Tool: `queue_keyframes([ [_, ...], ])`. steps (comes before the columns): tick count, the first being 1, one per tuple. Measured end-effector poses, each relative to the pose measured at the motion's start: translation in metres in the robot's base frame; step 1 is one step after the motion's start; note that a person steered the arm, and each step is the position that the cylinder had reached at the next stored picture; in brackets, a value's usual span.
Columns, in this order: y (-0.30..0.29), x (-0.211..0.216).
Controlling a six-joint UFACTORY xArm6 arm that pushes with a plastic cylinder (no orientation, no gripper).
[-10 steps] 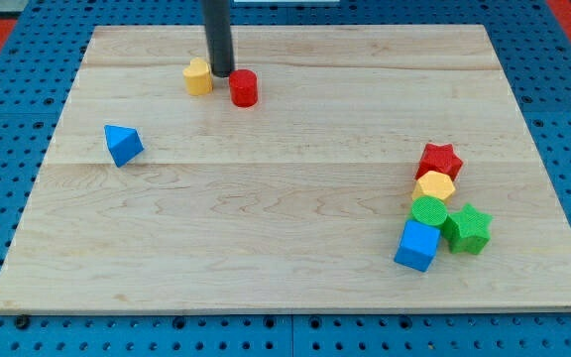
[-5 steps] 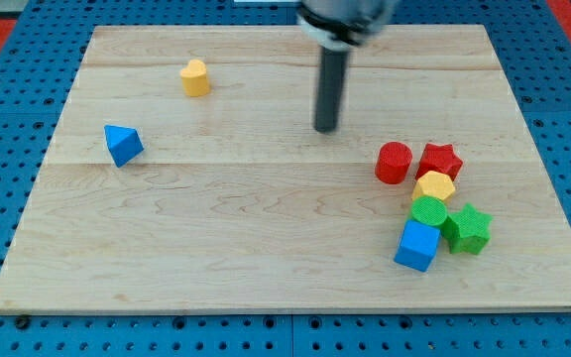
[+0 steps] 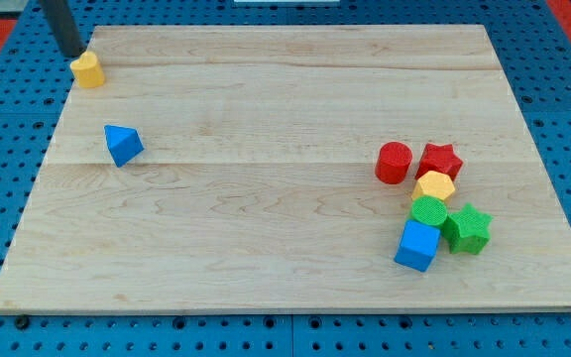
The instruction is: Move the yellow heart into group of blocks
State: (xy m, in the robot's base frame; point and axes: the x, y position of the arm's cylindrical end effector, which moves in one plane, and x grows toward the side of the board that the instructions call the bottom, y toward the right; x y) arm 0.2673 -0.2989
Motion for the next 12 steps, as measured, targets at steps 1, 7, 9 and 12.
queue_keyframes([
  [1, 0.035, 0.045],
  [7, 0.229, 0.007],
  [9, 0.201, 0.083],
  [12, 0.166, 0.113],
])
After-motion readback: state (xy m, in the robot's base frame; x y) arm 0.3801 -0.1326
